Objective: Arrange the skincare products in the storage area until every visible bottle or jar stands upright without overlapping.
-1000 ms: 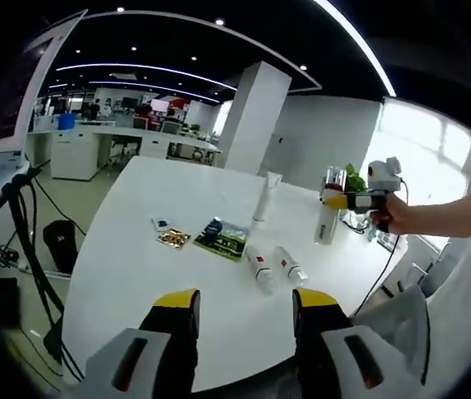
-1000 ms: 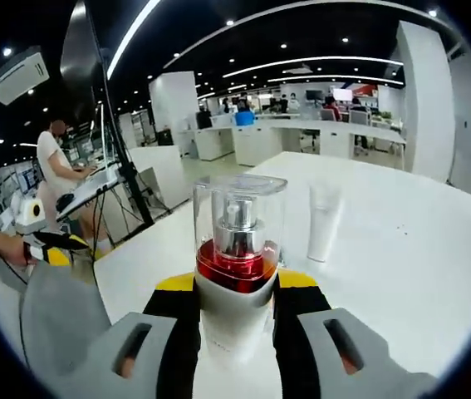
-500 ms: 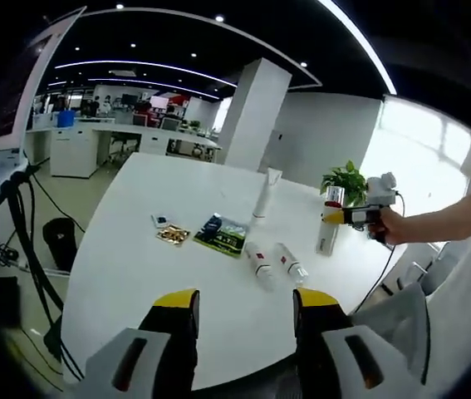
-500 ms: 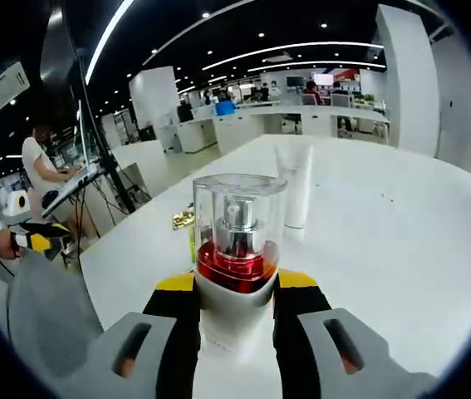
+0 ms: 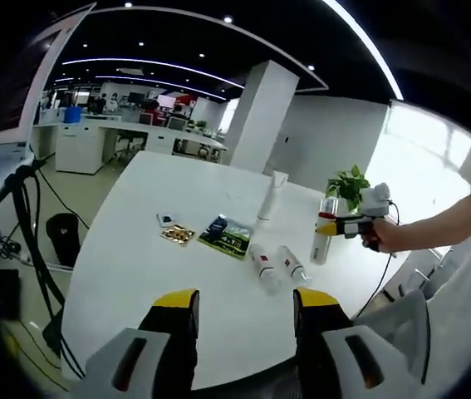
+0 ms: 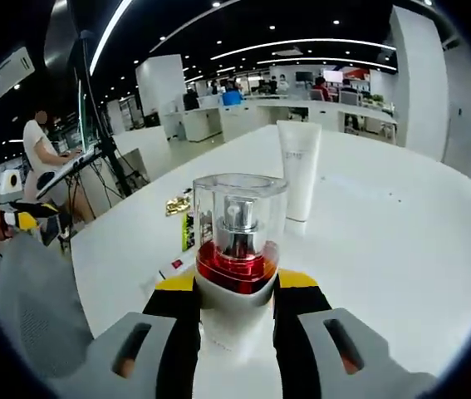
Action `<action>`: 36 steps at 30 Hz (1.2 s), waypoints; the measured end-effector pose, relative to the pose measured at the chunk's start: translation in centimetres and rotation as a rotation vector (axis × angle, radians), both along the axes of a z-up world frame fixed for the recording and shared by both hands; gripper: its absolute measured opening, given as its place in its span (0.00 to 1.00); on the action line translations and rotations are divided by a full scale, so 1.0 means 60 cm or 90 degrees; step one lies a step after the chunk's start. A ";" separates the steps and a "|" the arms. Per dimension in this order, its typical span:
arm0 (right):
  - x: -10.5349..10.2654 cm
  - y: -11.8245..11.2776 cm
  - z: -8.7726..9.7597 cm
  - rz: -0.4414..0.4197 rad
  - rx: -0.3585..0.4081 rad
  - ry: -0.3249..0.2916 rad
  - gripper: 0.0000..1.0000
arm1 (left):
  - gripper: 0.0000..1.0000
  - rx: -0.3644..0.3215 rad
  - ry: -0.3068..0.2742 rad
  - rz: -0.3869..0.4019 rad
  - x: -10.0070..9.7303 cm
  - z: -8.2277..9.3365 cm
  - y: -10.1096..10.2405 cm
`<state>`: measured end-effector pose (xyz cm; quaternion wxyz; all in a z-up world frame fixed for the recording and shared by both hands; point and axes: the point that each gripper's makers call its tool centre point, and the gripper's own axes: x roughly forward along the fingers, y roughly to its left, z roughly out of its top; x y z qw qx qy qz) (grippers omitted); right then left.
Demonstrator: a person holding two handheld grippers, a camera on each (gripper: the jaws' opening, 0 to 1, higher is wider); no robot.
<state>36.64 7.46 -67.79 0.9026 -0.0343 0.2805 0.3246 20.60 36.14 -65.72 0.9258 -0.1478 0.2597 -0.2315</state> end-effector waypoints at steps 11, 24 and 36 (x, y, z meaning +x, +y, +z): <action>0.010 0.004 -0.014 0.013 -0.017 -0.008 0.31 | 0.47 0.003 0.002 0.007 0.002 -0.001 0.002; 0.035 0.005 -0.039 0.016 -0.041 0.002 0.31 | 0.47 0.006 -0.007 0.019 0.005 -0.001 0.007; 0.057 0.007 -0.051 0.017 -0.055 -0.010 0.31 | 0.47 0.010 -0.005 0.008 0.002 -0.002 0.002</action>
